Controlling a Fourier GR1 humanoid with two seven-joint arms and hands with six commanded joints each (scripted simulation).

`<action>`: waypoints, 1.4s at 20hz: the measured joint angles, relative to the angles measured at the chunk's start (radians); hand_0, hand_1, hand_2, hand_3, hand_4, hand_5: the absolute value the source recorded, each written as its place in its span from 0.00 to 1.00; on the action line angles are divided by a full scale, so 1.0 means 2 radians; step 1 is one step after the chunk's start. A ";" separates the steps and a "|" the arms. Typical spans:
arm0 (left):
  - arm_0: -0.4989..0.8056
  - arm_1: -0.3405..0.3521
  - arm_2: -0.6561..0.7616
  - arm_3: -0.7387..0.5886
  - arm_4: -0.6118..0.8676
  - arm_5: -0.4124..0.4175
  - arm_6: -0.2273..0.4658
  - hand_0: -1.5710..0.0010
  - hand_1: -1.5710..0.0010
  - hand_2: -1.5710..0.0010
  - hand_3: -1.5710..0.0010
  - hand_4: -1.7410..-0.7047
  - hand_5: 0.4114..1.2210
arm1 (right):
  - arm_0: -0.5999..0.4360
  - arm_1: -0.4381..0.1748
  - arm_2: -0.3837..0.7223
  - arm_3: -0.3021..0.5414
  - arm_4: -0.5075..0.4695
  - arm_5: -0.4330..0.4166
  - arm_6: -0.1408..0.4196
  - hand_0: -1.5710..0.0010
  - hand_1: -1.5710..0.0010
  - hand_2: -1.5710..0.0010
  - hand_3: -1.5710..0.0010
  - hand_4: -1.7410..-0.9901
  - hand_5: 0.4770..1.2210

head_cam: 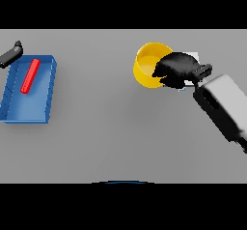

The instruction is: Pick up the red beaker and tilt it to pour out 1 green nut into yellow bowl. Pick up the yellow bowl and place it on the metallic measuring scale.

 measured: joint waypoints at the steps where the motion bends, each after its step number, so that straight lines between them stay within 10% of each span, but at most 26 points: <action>1: -0.002 -0.001 -0.001 0.007 -0.002 -0.002 0.001 1.00 1.00 1.00 1.00 0.91 0.42 | -0.007 -0.002 -0.004 0.013 0.000 -0.003 0.002 0.01 0.00 0.00 0.12 0.02 1.00; 24: 0.009 0.007 0.002 -0.021 0.006 0.011 0.031 1.00 1.00 1.00 1.00 0.87 0.45 | -0.049 0.000 -0.012 0.246 0.017 -0.090 -0.036 0.11 0.25 0.18 0.02 0.09 1.00; 28: 0.003 0.001 0.003 -0.002 0.003 0.009 0.026 1.00 1.00 1.00 1.00 0.86 0.44 | -0.046 0.000 -0.021 0.249 0.005 -0.071 -0.022 0.33 0.50 0.51 0.37 0.21 0.75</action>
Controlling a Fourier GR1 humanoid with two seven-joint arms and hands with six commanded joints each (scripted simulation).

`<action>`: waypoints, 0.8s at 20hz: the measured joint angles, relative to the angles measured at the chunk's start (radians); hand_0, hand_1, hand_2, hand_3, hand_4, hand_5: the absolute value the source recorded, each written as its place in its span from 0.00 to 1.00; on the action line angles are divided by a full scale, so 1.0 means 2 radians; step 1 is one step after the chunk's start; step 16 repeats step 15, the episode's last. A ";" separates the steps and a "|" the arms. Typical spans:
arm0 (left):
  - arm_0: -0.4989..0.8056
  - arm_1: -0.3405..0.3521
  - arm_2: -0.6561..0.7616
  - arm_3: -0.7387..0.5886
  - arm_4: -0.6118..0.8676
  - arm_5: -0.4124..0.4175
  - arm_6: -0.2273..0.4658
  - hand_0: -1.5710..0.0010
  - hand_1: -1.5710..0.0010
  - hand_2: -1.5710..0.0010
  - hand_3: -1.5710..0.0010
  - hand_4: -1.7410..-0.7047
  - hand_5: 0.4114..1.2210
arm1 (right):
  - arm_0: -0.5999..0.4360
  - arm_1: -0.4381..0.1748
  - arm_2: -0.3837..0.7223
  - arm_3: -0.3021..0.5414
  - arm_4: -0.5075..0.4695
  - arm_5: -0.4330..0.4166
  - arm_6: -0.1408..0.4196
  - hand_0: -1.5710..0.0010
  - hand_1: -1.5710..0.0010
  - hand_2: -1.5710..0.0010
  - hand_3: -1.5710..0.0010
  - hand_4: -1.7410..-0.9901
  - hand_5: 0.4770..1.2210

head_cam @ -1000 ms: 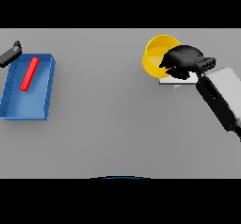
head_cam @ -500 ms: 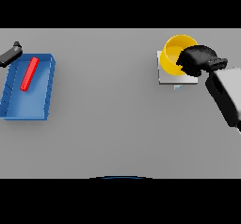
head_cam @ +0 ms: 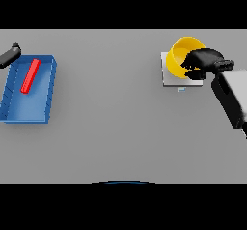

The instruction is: Pick up the red beaker and tilt it to pour out 1 green nut into yellow bowl. Pick up the yellow bowl and place it on the metallic measuring scale.

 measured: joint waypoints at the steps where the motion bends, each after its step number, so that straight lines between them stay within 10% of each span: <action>1: 0.000 0.000 0.002 0.001 0.003 -0.003 -0.005 1.00 1.00 1.00 1.00 0.86 0.44 | 0.000 -0.001 -0.002 -0.002 -0.004 0.008 0.003 0.40 0.56 0.57 0.44 0.24 0.69; 7: 0.000 0.000 0.002 0.000 0.005 -0.007 -0.008 1.00 1.00 1.00 1.00 0.86 0.45 | -0.001 0.001 -0.004 0.006 -0.006 0.018 0.013 0.81 0.86 0.81 0.68 0.34 0.50; 16: 0.002 0.003 -0.002 -0.017 0.001 0.002 0.007 1.00 1.00 1.00 1.00 0.86 0.44 | -0.005 -0.004 0.008 0.009 0.005 0.024 0.002 0.97 0.98 0.96 0.83 0.44 0.43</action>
